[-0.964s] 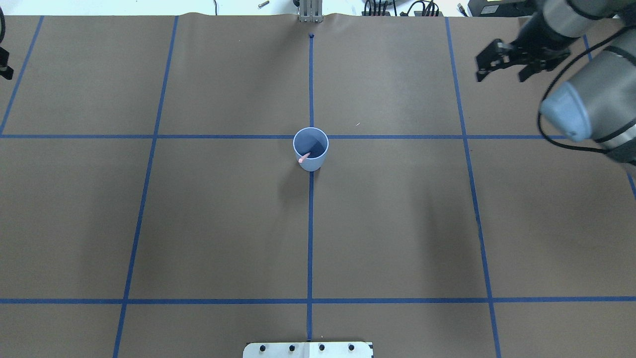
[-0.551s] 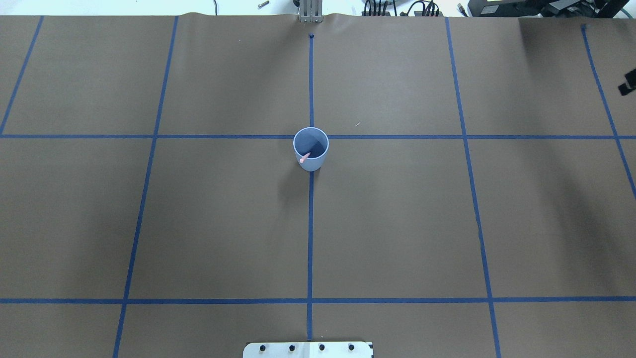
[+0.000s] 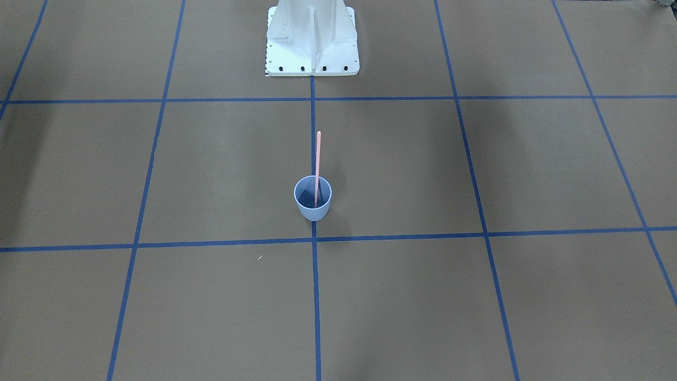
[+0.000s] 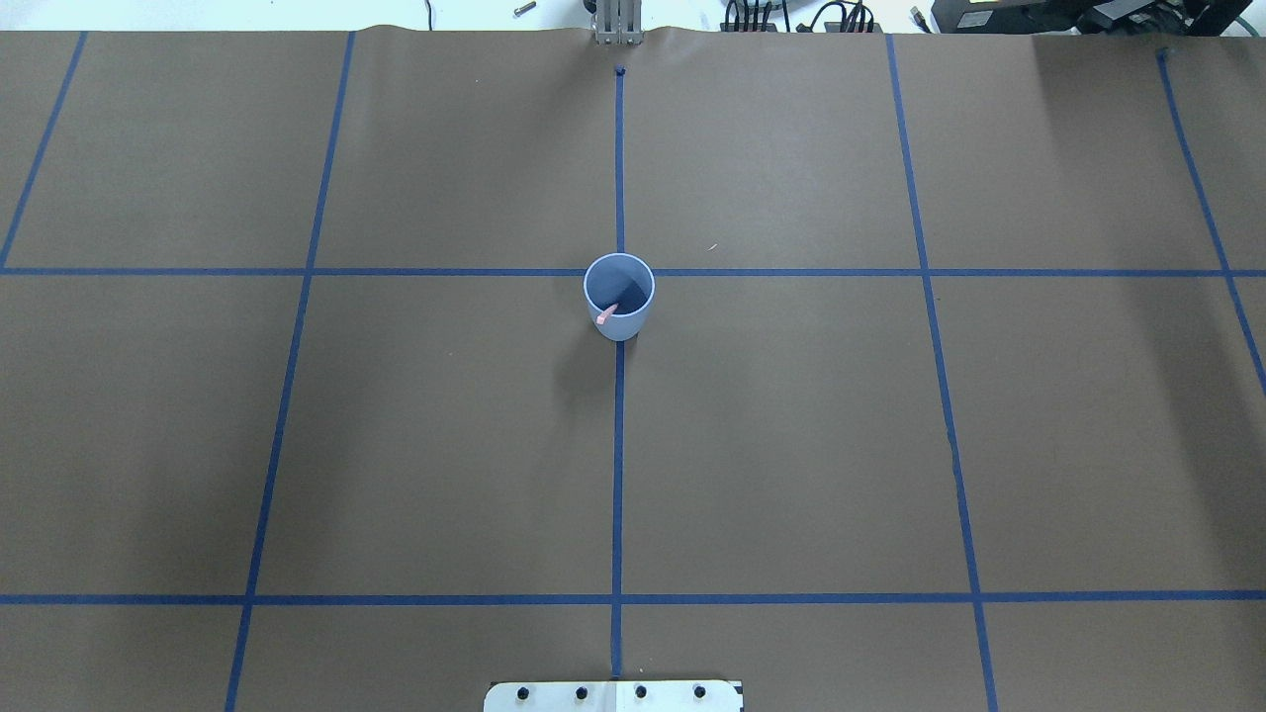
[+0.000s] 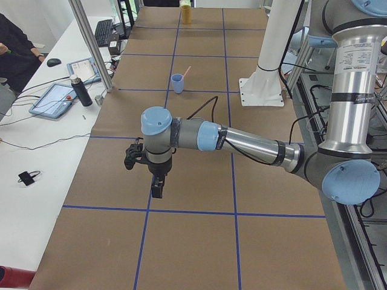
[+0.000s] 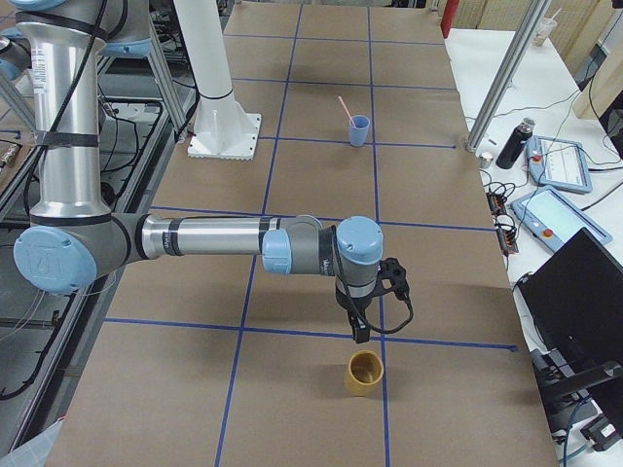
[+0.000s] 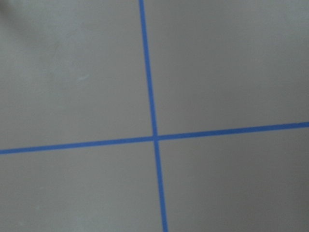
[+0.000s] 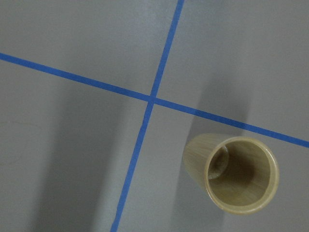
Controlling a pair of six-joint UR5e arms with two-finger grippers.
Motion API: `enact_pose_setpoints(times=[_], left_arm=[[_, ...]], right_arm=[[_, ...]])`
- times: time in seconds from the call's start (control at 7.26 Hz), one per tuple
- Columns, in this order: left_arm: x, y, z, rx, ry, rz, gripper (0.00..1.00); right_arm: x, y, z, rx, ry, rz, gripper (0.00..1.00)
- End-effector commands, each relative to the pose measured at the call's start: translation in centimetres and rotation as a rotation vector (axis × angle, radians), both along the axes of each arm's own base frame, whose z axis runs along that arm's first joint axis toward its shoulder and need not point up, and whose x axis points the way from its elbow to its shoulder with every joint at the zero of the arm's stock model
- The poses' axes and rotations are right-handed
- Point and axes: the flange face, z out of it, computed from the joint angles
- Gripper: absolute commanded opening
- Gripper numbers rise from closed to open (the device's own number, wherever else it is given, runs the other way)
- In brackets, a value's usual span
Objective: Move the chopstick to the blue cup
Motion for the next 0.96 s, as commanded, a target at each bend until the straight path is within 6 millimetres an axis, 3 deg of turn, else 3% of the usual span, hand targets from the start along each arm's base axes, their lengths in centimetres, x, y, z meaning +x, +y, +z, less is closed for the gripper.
enact_pose_setpoints(times=[0.0,0.28,0.83], left_arm=[[0.0,1.5,6.1,-0.011,0.004,-0.006,0.99],[0.0,1.3,6.1,0.002,0.006,-0.013,0.99],[0.7,1.6,5.8,-0.019,0.107,-0.023,0.99]], right_arm=[[1.2,1.9,2.3,-0.042,0.005,0.02,1.0],[1.2,1.1,1.2,-0.033,0.002,0.036,1.0],[1.2,0.9,1.2,-0.04,-0.002,0.043,1.0]])
